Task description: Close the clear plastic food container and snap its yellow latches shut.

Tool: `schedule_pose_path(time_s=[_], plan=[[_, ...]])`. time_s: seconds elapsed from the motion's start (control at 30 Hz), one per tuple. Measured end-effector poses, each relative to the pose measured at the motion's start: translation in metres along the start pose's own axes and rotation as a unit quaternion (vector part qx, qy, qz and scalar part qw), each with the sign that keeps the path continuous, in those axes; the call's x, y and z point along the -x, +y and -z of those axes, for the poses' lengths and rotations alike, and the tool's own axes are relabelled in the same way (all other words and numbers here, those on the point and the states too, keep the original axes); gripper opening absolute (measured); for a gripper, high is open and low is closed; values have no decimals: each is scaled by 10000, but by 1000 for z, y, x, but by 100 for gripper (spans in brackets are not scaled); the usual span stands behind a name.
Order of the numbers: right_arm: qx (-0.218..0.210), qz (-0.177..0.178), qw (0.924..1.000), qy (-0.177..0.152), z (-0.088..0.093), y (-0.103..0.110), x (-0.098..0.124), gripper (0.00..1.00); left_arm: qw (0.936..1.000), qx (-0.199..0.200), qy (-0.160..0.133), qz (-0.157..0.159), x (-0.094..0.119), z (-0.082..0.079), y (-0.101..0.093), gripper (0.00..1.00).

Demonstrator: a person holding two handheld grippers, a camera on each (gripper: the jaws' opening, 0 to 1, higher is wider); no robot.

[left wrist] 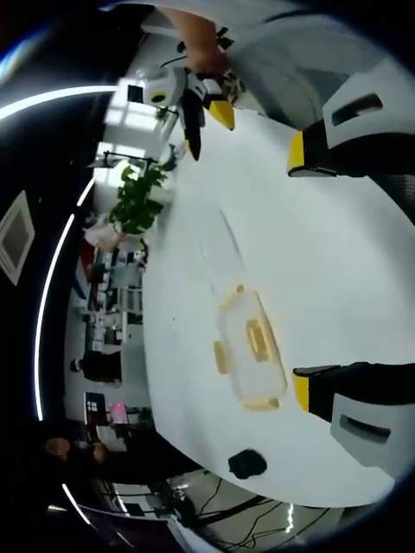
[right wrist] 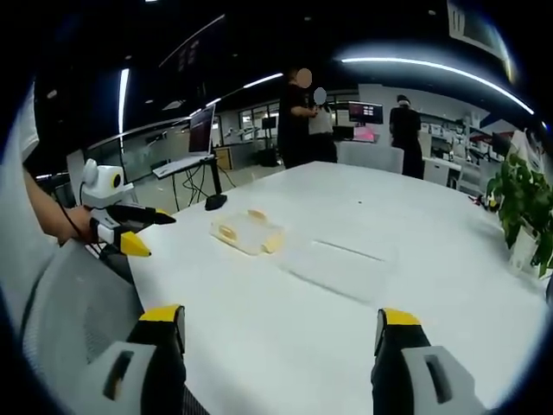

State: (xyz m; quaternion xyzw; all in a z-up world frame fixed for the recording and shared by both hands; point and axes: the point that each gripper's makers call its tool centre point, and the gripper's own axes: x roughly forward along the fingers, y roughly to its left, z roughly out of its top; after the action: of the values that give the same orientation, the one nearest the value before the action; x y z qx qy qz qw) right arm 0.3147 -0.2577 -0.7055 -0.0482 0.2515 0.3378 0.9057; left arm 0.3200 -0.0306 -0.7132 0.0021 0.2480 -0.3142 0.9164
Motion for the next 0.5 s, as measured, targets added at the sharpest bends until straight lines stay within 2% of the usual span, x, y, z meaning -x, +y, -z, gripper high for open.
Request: schedule_pose_path(time_s=[0.27,0.5], plan=[[56,-75,9999,75,0,2,-9,91,9999,13,103,-8,-2,5,6,87],[190,-152,9996,147,-6,3,-18,89,9999,-60,158,12,-6,3,12,87]])
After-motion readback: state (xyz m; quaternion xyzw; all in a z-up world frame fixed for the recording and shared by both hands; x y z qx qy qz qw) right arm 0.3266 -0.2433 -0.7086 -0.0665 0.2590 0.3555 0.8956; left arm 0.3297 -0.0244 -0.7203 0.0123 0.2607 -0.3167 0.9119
